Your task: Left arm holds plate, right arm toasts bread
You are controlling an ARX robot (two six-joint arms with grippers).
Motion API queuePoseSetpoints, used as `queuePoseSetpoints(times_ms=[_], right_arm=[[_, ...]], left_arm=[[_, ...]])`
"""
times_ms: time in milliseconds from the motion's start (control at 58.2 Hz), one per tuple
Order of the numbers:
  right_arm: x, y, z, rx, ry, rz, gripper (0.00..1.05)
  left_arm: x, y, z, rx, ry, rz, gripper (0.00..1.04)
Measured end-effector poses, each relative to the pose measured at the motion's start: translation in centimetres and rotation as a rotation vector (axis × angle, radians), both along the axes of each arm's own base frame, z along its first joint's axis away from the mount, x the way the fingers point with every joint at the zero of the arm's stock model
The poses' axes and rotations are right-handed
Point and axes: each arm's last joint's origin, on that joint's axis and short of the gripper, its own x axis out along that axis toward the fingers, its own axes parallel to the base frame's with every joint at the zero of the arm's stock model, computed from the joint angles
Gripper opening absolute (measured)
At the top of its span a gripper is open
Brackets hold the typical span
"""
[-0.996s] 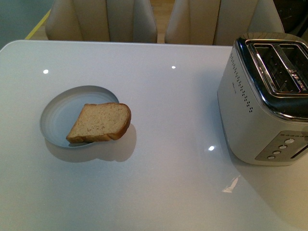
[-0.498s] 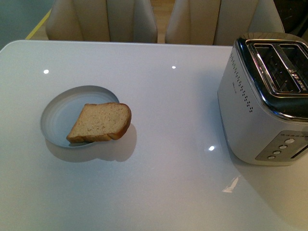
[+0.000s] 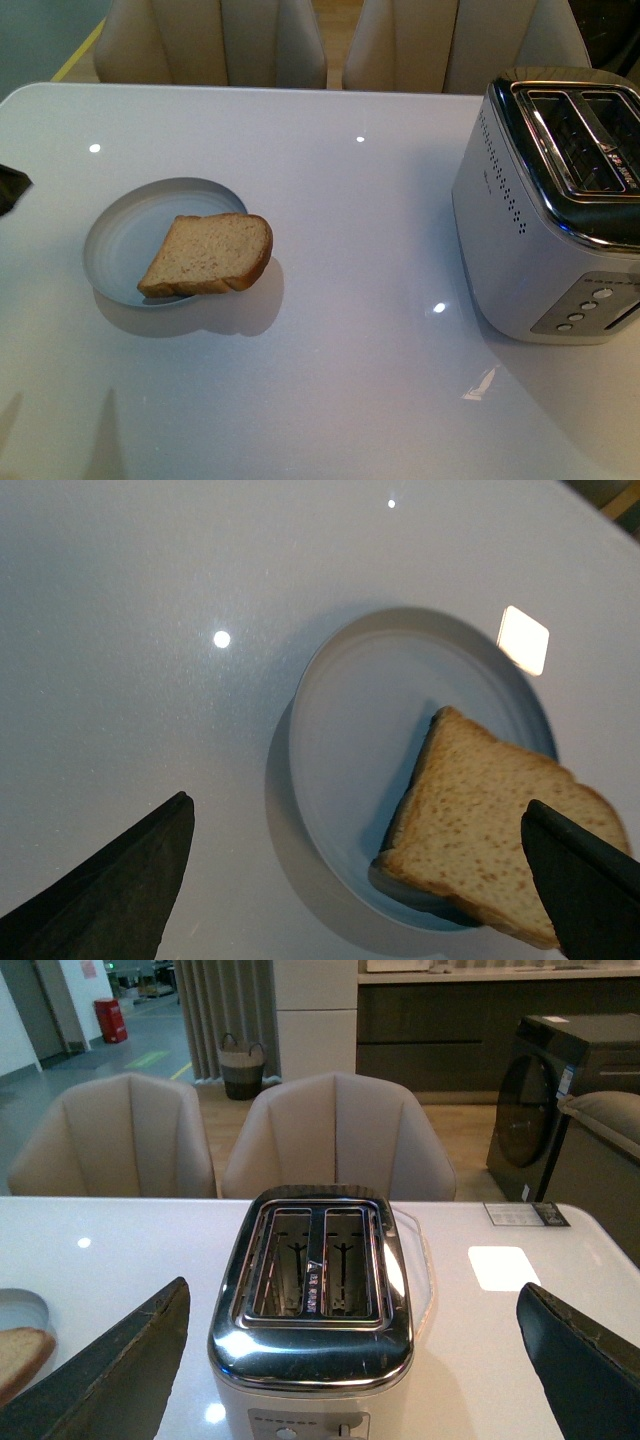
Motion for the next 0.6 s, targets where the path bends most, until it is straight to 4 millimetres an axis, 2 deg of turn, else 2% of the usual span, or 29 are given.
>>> queuePoseSetpoints(times_ms=[69, 189, 429, 601], right_arm=[[0.0, 0.0, 0.0, 0.000, 0.000, 0.000, 0.96], [0.0, 0.0, 0.0, 0.000, 0.000, 0.000, 0.96], [0.0, 0.0, 0.0, 0.000, 0.000, 0.000, 0.96], [0.0, 0.0, 0.0, 0.000, 0.000, 0.000, 0.96]], left_arm=[[1.5, -0.1, -2.6, 0.001, 0.055, 0.003, 0.97], [2.9, -0.3, -5.3, 0.006, 0.101, -0.001, 0.97], [4.8, -0.6, -8.2, 0.018, 0.146, -0.003, 0.97], [6.2, -0.8, -9.0, 0.034, 0.153, 0.000, 0.97]])
